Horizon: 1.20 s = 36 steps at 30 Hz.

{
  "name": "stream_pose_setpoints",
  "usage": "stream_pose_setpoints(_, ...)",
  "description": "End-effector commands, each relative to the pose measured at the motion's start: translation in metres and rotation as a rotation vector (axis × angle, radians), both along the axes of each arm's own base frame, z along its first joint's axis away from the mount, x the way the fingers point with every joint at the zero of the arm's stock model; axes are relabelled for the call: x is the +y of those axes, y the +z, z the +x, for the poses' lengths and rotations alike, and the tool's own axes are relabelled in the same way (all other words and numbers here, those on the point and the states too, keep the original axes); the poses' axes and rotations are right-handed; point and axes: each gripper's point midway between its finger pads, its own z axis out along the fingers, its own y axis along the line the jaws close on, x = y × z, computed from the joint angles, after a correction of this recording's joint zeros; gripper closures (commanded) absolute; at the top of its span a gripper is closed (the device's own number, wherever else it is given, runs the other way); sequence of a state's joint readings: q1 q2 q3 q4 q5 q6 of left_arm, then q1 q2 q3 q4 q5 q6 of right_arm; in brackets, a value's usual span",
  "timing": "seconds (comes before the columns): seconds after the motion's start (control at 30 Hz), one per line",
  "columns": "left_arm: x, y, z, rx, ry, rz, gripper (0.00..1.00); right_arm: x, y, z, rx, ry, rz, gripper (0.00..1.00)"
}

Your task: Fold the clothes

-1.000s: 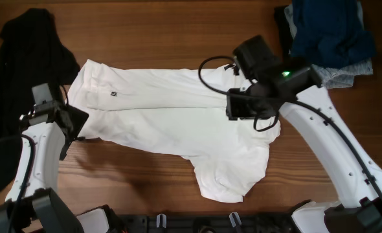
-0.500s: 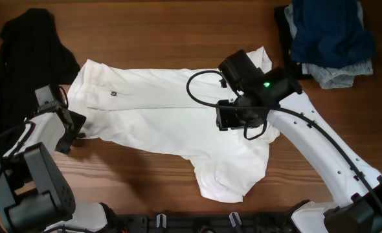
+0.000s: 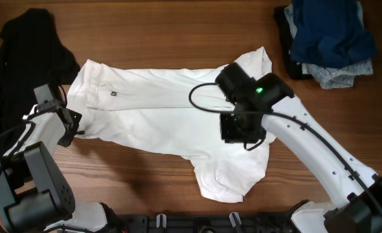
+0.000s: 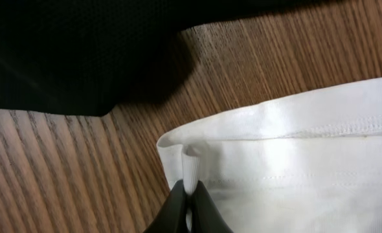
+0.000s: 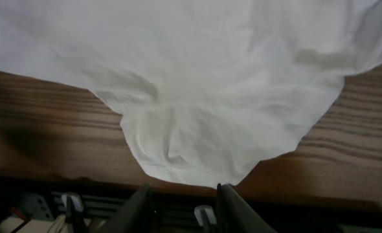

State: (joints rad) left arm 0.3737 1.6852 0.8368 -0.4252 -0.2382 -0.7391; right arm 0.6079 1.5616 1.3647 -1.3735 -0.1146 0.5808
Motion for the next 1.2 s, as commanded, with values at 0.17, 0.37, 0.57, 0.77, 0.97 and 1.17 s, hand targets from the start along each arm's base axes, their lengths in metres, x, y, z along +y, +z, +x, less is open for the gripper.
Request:
stream_pose_setpoints(0.17,0.0,-0.006,-0.006,0.022,0.007,-0.003,0.96,-0.004,-0.045,-0.068,0.069,-0.169,-0.141,0.59)
stream_pose_setpoints(0.37,-0.001,-0.007,-0.007,0.031,0.007,-0.007,0.96,0.005,-0.086,-0.097,0.182,-0.194,-0.078,0.5)
stream_pose_setpoints(0.57,-0.002,-0.007,-0.008,0.034,0.005,-0.016,0.96,0.009,-0.117,-0.122,0.281,-0.2,-0.001,0.5)
stream_pose_setpoints(0.77,-0.002,-0.007,-0.008,0.033,0.005,-0.016,0.96,-0.005,-0.127,-0.136,0.323,-0.231,-0.042,0.5)
stream_pose_setpoints(0.97,-0.002,-0.007,-0.008,0.034,0.005,-0.016,0.96,-0.014,-0.142,-0.147,0.342,-0.26,-0.059,0.45)
stream_pose_setpoints(1.17,-0.002,-0.008,-0.009,0.037,0.005,-0.017,0.96,-0.019,-0.159,-0.152,0.334,-0.285,-0.048,0.41)
